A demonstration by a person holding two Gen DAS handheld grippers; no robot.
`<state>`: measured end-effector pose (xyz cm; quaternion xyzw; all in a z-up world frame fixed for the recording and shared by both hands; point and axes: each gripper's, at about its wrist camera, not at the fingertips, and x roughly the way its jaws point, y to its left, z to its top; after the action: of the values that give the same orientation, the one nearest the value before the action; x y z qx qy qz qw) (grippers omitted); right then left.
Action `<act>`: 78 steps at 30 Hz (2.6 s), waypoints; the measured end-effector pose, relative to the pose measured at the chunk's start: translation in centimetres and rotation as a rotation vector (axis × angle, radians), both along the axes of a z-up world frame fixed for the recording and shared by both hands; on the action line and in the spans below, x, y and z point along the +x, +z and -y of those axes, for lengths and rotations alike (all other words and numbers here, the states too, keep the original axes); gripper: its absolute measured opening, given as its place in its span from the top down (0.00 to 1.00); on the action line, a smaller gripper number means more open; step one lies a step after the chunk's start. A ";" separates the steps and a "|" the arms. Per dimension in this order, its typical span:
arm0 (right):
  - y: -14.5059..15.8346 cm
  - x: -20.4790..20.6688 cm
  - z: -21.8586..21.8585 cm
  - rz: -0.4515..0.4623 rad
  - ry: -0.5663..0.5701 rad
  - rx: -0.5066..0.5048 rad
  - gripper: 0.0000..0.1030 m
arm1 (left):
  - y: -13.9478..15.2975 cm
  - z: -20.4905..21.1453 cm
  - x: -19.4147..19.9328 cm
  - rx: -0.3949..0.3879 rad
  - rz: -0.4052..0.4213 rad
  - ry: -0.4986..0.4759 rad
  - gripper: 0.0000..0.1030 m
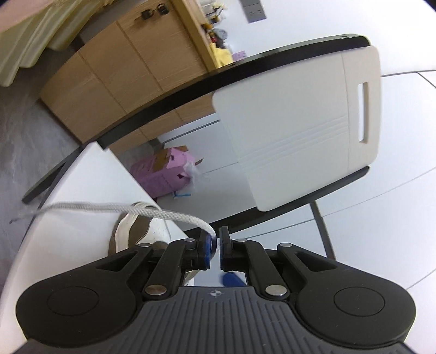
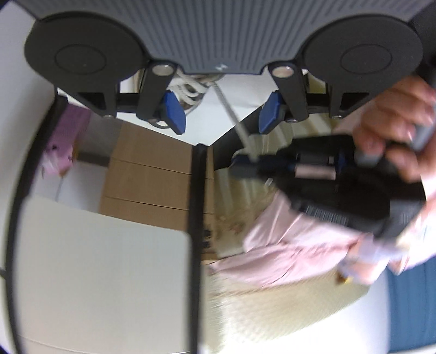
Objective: Lace up shoes with both hands
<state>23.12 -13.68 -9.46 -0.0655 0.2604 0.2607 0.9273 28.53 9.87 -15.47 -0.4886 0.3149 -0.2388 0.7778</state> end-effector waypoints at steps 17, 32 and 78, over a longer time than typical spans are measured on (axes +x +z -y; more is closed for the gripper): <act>-0.9 1.8 -1.1 -0.031 0.145 0.110 0.97 | -1.8 -6.0 0.9 -0.077 -0.070 0.236 0.94; -1.0 -0.7 2.6 -0.089 0.077 0.063 0.97 | -0.1 -12.8 -1.6 -0.134 -0.050 0.439 0.94; -0.7 2.5 10.3 -0.334 -0.017 0.686 0.97 | 4.8 8.8 -4.0 0.637 0.434 -0.463 0.94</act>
<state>25.66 -24.00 -10.19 0.2944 0.3062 0.3323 0.8421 24.51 1.04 -10.71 -0.0803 0.3034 -0.3946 0.8636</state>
